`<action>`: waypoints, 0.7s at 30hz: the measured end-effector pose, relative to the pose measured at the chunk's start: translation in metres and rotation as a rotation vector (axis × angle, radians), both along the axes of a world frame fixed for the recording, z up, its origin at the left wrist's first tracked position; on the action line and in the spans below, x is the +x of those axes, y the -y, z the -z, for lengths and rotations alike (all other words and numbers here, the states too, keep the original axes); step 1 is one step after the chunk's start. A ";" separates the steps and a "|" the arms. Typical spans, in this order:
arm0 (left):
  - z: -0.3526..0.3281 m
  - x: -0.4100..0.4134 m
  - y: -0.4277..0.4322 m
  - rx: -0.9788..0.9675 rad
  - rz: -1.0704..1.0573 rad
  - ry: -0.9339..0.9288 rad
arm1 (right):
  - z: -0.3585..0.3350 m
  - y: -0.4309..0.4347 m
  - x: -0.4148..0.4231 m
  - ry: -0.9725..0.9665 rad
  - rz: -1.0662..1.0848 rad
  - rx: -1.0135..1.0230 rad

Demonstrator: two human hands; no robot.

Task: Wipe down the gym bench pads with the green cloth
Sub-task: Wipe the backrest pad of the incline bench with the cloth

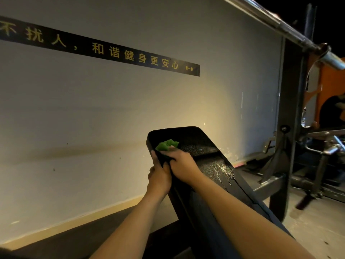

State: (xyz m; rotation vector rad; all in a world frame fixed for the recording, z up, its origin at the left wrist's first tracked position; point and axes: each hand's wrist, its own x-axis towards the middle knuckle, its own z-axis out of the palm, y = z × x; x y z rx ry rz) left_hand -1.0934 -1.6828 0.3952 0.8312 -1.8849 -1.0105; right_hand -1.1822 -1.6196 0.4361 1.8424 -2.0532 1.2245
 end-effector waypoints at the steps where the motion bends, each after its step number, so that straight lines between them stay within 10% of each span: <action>1: -0.001 0.002 0.000 -0.006 0.004 0.005 | 0.001 0.001 0.000 -0.016 -0.024 0.009; 14: -0.012 0.005 -0.015 -0.208 -0.093 0.199 | -0.004 -0.022 -0.100 0.135 0.406 0.132; 21: -0.018 -0.003 -0.019 -0.090 -0.128 0.132 | -0.001 0.010 -0.028 -0.012 0.101 0.070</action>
